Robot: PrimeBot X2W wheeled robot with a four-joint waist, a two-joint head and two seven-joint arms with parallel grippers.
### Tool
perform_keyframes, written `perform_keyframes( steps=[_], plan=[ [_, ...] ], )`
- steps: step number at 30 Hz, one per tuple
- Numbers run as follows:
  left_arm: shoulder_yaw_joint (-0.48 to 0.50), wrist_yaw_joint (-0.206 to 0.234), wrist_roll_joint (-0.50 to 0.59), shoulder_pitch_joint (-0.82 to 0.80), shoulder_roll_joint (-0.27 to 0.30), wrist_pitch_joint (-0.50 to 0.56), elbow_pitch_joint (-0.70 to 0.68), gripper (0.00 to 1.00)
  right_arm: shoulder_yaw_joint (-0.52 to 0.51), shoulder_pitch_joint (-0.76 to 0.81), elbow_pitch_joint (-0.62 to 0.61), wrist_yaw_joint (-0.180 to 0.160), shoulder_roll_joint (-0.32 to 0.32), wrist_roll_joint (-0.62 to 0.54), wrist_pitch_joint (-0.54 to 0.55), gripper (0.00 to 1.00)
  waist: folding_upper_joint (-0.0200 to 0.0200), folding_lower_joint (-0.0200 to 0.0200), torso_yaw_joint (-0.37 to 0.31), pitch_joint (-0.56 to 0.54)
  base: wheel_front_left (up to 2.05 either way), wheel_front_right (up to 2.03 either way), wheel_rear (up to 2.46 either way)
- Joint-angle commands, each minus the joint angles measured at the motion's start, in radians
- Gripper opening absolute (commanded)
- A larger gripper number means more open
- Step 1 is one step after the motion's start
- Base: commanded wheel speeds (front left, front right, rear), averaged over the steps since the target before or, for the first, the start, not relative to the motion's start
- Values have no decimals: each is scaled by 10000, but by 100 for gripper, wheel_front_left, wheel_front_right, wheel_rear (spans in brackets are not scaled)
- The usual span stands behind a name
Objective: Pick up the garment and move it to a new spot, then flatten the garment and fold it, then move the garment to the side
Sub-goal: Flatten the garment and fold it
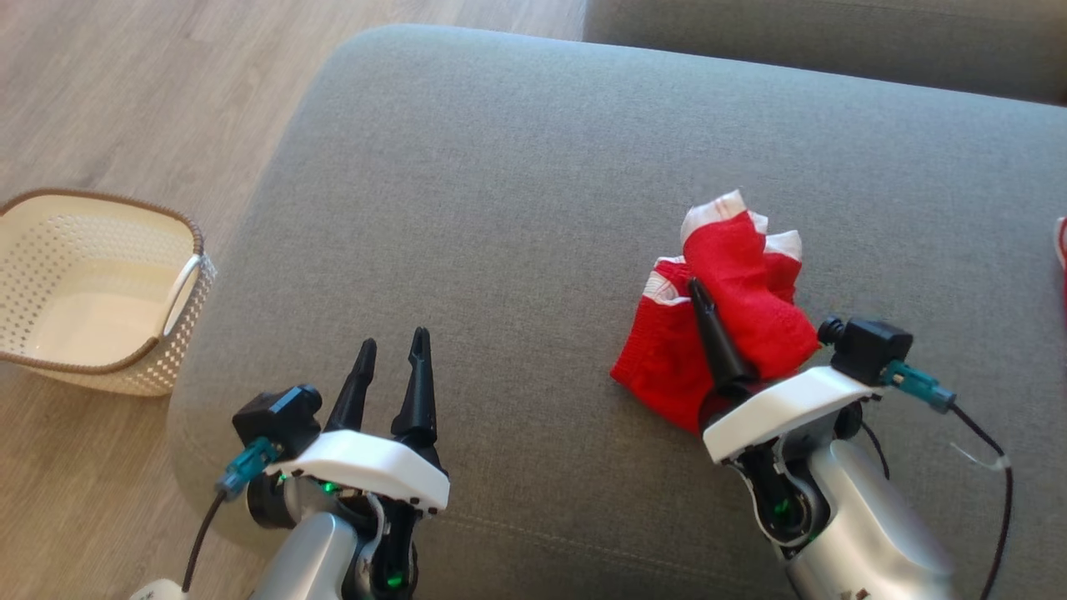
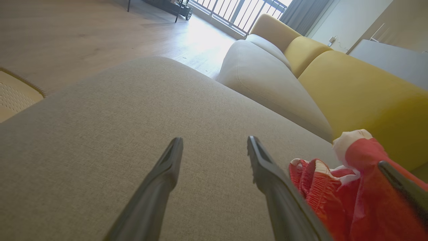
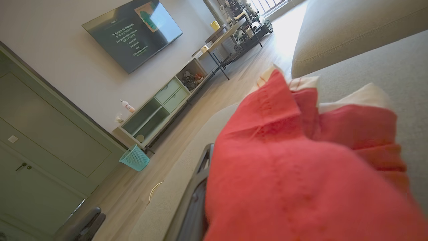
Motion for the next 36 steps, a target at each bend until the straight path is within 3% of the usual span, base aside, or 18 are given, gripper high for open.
perform_keyframes(
  steps=[1, 2, 3, 18, 23, 29, 36],
  plan=[
    [297, 30, -32, -226, 77, -122, -287, 100, 275, -303, -75, -2, 108, -31, -103, 20, 0, 0, 60, 33, 0, 0, 0],
    [294, 38, -35, -227, 77, -122, -289, 100, 299, -348, 29, -2, 108, -60, -109, 89, 0, 0, 82, 49, 0, 0, 0],
    [295, 45, -36, -229, 77, -122, -289, 100, 333, -392, 93, -2, 108, -47, -117, 100, 0, 0, 106, 65, 0, 0, 0],
    [301, 71, -65, -257, 77, -122, -310, 100, 1663, -634, 21, -2, 108, -485, -99, 100, 0, 0, 162, 264, 0, 0, 0],
    [305, 92, -81, -290, 77, -122, -306, 100, 2071, -553, 101, -2, 108, -759, 369, 100, 0, 0, 127, 310, 0, 0, 0],
    [299, 93, -88, -297, 77, -122, -274, 100, 1766, -531, 858, -2, 108, -1044, 1138, 100, 0, 0, 82, 300, 0, 0, 0],
    [418, 124, -66, -259, 77, -122, -317, 100, 1211, -689, 347, -2, 81, -1223, 952, 100, 0, 0, -216, 273, 0, 0, 0]
  ],
)
